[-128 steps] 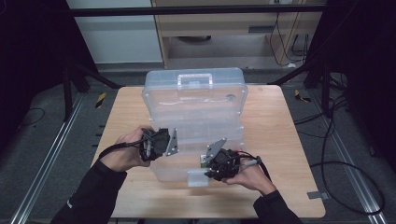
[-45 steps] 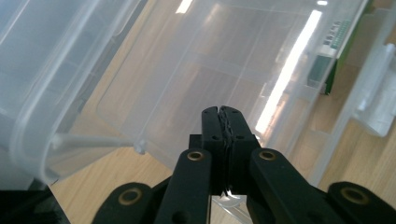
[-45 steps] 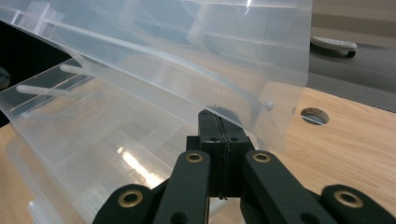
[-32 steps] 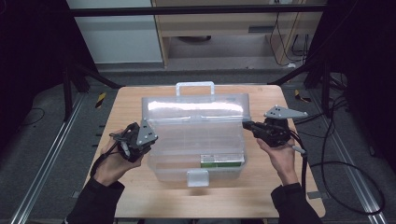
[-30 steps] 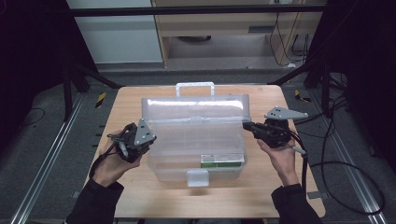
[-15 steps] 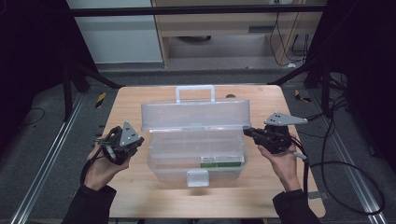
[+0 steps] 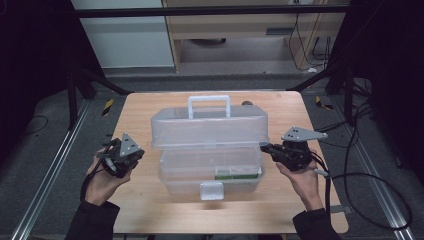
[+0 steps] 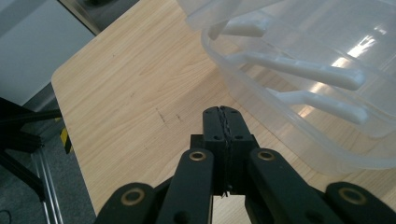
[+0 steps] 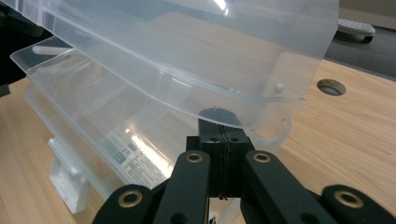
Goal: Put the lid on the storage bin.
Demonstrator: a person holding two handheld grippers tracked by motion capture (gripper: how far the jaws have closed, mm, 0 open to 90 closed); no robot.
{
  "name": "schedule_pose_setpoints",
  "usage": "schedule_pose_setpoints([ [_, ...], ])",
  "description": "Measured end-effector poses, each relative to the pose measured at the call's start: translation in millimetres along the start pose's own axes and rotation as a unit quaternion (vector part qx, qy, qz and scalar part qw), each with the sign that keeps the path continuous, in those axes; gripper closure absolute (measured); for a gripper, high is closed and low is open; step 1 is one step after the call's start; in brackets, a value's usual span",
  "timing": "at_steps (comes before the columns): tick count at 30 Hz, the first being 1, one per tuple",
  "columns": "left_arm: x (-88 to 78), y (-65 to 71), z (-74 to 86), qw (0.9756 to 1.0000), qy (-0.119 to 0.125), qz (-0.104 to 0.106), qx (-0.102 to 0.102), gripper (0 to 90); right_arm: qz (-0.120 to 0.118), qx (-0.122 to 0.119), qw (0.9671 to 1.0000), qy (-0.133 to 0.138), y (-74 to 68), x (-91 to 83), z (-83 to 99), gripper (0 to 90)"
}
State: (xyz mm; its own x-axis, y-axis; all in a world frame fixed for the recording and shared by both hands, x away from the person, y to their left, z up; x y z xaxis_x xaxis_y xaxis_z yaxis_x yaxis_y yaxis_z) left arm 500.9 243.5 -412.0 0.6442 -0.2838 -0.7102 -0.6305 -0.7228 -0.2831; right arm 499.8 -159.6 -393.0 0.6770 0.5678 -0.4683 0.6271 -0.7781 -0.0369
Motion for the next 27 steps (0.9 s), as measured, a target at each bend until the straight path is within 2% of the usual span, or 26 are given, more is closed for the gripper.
schedule_pose_setpoints([
  [14,5.9,-3.9,9.1,0.9998,-0.006,-0.005,-0.016,89.4,0.002,0.002,0.9998,-0.017,-0.3,-1.8,23.2,90.0],
  [27,8.1,-6.5,13.2,0.9996,-0.007,-0.011,-0.025,89.0,0.017,-0.015,0.9984,-0.052,0.4,2.6,42.9,89.8],
])
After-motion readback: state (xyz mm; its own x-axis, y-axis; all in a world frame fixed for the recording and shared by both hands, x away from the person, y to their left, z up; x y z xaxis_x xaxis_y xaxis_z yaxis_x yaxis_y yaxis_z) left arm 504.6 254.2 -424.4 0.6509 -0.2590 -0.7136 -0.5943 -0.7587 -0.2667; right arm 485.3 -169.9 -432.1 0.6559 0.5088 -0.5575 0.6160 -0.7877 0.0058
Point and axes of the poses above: each handheld gripper's, and its own axes: x roughly forward along the jaws, z roughly out of its underside, y roughly to its right, the point moved 7 cm from there along x, roughly forward along the jaws, and after that the axes turned 3 degrees about z, right-handed, at the moved point
